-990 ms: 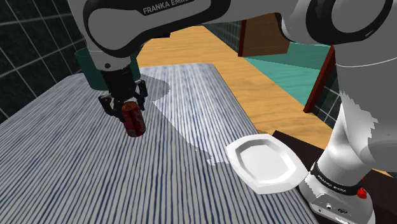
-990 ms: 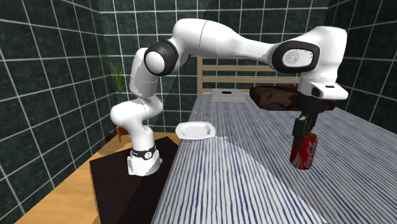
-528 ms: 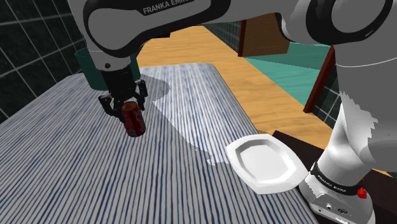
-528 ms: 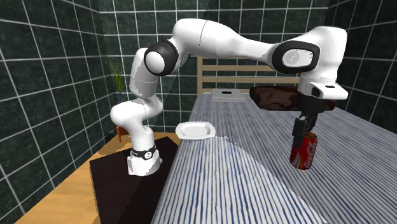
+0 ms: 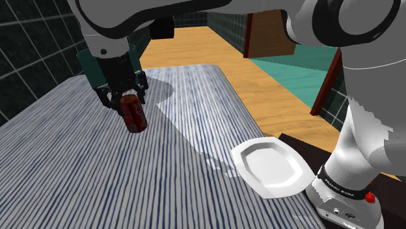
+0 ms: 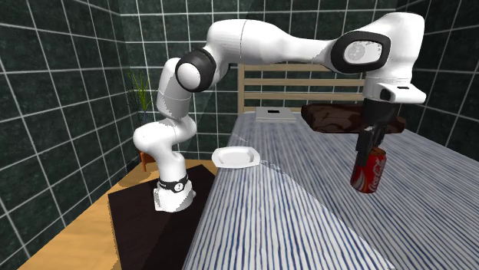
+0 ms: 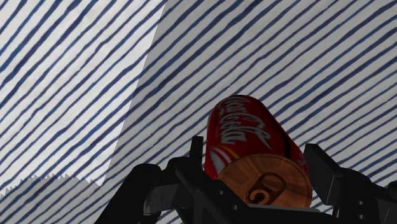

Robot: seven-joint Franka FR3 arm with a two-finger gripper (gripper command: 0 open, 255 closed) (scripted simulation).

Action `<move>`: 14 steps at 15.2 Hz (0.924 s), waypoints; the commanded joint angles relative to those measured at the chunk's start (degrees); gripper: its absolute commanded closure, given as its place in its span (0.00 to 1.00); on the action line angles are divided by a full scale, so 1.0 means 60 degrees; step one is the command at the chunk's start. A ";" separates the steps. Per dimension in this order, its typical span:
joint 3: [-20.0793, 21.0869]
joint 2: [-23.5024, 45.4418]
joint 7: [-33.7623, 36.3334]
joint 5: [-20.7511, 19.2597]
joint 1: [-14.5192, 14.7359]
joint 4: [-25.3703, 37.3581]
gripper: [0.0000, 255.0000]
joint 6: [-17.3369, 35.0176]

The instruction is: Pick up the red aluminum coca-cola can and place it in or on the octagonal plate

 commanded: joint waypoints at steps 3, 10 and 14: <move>0.0005 0.0075 -0.0028 -0.0019 0.0085 0.0658 1.00 -0.0576; 0.0058 -0.0243 -0.0046 0.0073 0.0083 0.0987 1.00 -0.1206; 0.0228 -0.2314 -0.0150 0.0806 -0.0532 -0.1836 1.00 -0.0339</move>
